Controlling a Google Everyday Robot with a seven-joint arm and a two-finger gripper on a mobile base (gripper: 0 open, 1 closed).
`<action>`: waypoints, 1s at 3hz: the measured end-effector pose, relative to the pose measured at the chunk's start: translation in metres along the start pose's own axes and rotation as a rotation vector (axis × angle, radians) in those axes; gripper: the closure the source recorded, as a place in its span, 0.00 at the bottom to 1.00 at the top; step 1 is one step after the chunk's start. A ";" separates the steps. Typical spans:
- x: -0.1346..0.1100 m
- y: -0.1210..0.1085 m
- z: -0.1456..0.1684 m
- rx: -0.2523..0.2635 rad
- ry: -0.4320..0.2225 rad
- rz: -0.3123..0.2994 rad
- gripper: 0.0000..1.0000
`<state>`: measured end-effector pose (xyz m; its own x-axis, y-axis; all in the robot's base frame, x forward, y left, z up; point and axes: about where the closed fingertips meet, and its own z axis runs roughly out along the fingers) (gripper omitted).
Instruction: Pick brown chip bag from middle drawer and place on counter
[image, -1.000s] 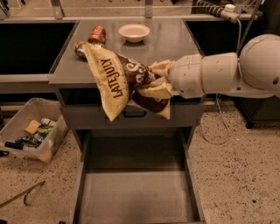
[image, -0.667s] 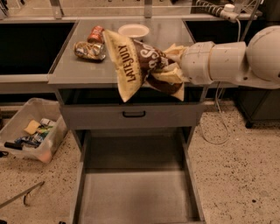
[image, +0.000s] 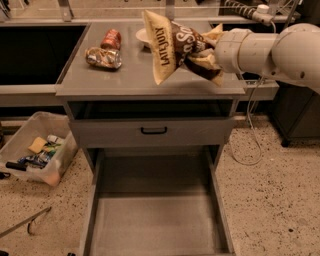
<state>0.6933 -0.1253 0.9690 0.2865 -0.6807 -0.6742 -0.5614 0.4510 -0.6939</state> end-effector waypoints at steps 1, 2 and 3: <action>0.007 -0.028 0.035 0.051 -0.035 -0.030 1.00; 0.009 -0.025 0.043 0.042 -0.042 -0.022 1.00; 0.014 -0.012 0.068 -0.002 -0.049 0.028 1.00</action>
Offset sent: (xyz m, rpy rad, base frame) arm 0.0373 0.0023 0.0014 0.0027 -0.0541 -0.0017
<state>0.7573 -0.1014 0.9507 0.3078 -0.6389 -0.7050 -0.5711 0.4685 -0.6740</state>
